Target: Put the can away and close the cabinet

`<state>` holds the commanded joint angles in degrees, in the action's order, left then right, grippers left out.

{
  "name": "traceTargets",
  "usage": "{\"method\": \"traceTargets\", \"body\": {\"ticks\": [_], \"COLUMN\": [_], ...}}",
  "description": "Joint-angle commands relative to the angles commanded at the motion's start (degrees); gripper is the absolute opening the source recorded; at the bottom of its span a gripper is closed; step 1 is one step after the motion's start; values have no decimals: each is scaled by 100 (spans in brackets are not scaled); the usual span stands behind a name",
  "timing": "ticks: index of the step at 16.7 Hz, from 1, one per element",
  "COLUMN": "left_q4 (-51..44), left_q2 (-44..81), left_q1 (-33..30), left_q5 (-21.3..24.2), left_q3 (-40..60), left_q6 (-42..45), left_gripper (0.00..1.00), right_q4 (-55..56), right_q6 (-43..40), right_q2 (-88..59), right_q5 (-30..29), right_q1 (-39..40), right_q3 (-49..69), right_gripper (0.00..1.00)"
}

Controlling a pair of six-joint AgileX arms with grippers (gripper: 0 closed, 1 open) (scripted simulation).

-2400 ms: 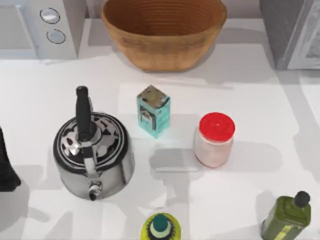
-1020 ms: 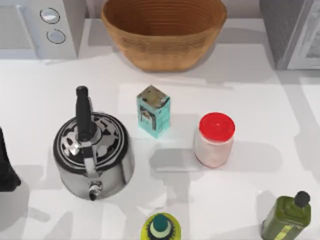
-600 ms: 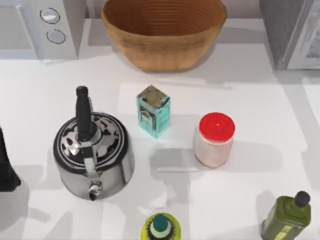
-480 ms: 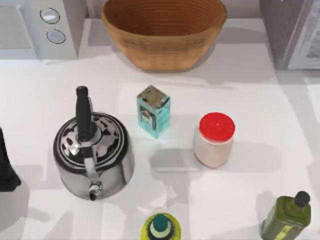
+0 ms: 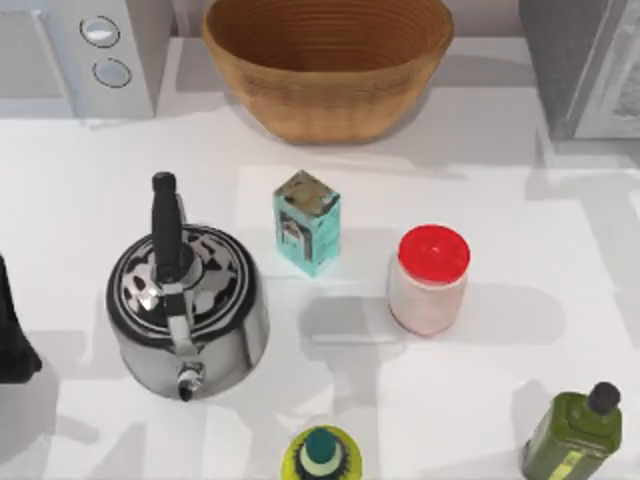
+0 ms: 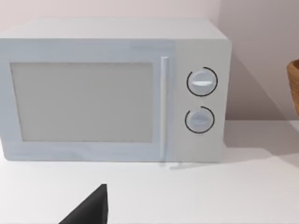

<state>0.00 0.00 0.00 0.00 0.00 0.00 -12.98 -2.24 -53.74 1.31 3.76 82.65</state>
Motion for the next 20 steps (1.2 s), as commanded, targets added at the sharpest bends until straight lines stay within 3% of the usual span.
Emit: {"method": "traceTargets", "body": {"ticks": [5,10,15,20], "left_q4": [0,0,0,0], "left_q2": [0,0,0,0], "left_q1": [0,0,0,0], "left_q5": [0,0,0,0], "left_q3": [0,0,0,0], "left_q6": [0,0,0,0], "left_gripper": [100,100,100,100], "right_q4": [714,1139,1290,1298], "right_q6": [18,124,213,224], "right_q2": [2414,4309,5273,5374], "right_q5": [111,26,-109,-131], "right_q1": [-105,-242,-360,-376], "right_q3": [-3936,-6698,-8107,-8265], "right_gripper": [100,100,100,100]}}
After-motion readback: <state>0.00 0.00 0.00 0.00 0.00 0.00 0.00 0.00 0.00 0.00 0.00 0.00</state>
